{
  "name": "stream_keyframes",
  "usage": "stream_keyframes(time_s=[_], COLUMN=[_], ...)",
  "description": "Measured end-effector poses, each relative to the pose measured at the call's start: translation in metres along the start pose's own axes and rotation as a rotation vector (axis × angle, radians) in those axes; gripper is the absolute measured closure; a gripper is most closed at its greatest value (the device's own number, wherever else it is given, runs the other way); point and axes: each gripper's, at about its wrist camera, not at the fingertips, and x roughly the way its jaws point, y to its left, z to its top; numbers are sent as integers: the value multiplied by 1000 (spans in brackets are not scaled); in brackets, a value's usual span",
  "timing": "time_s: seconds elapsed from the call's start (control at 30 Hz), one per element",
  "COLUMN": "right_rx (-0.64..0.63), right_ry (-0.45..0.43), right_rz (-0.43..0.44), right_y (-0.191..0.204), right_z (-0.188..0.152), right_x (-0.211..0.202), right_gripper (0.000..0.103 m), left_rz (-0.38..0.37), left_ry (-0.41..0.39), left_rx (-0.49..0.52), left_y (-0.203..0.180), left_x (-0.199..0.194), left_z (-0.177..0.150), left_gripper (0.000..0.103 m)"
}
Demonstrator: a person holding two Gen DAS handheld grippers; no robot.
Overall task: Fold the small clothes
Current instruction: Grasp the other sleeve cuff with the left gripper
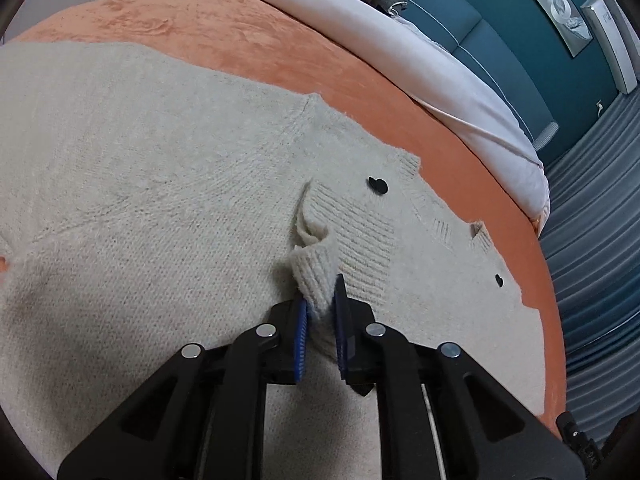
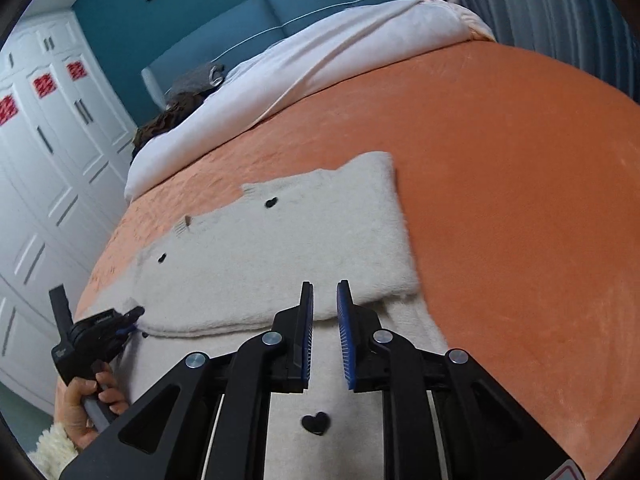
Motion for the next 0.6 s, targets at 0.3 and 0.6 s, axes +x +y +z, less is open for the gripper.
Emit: stream_keyframes(time_s=[0.3, 0.6], right_rx=[93, -27], right_ry=[43, 43], right_rz=[-67, -72], right_y=[-28, 15], right_z=[5, -22], right_x=[43, 23], right_gripper=[101, 86], left_rz=[-30, -130], left_ry=[-23, -100], left_rx=[22, -158], left_y=[9, 64], left_x=[-3, -65], left_z=[-3, 7], left_gripper=[91, 78])
